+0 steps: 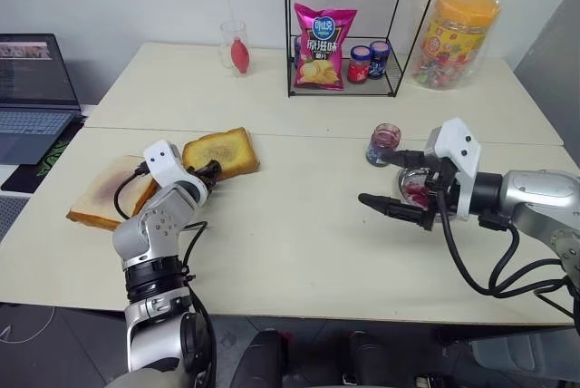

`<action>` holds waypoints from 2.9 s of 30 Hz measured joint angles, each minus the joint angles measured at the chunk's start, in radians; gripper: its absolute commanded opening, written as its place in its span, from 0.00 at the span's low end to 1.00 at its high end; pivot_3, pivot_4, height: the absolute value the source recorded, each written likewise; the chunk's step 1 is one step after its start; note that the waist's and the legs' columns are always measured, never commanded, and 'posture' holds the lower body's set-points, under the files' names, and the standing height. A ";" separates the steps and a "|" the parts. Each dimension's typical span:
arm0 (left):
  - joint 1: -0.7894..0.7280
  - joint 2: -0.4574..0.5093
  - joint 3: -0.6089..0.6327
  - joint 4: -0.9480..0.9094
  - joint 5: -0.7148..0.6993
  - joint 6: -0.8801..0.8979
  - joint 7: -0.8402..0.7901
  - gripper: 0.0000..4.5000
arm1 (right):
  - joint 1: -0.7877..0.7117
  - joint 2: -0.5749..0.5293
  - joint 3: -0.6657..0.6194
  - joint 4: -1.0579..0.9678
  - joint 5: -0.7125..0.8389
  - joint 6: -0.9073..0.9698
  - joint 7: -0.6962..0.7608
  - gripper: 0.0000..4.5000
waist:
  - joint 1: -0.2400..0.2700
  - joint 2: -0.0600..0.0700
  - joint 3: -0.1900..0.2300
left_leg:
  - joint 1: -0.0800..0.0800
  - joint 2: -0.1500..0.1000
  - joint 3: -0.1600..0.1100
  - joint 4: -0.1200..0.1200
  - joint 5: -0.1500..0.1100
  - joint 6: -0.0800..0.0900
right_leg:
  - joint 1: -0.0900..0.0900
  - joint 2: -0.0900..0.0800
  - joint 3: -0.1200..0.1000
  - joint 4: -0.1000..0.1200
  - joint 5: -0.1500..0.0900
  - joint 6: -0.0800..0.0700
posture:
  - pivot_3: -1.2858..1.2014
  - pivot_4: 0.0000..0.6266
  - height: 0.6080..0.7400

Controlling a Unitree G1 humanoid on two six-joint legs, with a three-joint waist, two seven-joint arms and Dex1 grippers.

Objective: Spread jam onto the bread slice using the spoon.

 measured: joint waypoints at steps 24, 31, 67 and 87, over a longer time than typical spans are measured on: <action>0.058 0.112 -0.116 -0.258 -0.079 0.014 -0.271 0.01 | 0.063 -0.017 -0.002 0.005 -0.033 -0.037 0.035 1.00 | 0.004 0.000 0.000 | -0.001 -0.001 0.000 0.000 0.000 0.000 | 0.000 0.000 -0.001 -0.002 0.002 -0.003 | 0.52 0.24 1.00; 0.011 0.200 -0.202 -0.394 -0.362 0.196 -0.544 0.01 | 0.262 -0.082 -0.109 -0.004 -0.062 -0.169 0.163 1.00 | -0.002 0.000 0.000 | -0.001 0.001 0.001 -0.001 0.000 0.000 | 0.000 0.001 0.001 -0.003 0.000 0.001 | 0.52 0.24 1.00; -0.162 0.335 -0.867 0.159 0.240 -0.435 -1.183 0.01 | 0.576 -0.111 -0.262 -0.194 0.036 -0.206 0.241 1.00 | 0.000 0.001 0.001 | -0.001 0.000 0.002 0.000 -0.001 0.003 | 0.000 0.000 0.002 -0.005 0.000 0.002 | 0.52 0.24 1.00; -0.249 0.220 -0.797 0.374 0.386 -0.675 -1.119 0.41 | 0.649 -0.054 -0.220 -0.189 -0.044 -0.274 0.192 1.00 | -0.001 0.001 0.001 | -0.001 0.000 0.003 0.000 -0.001 0.003 | 0.000 0.000 0.002 -0.003 0.001 0.003 | 0.52 0.24 1.00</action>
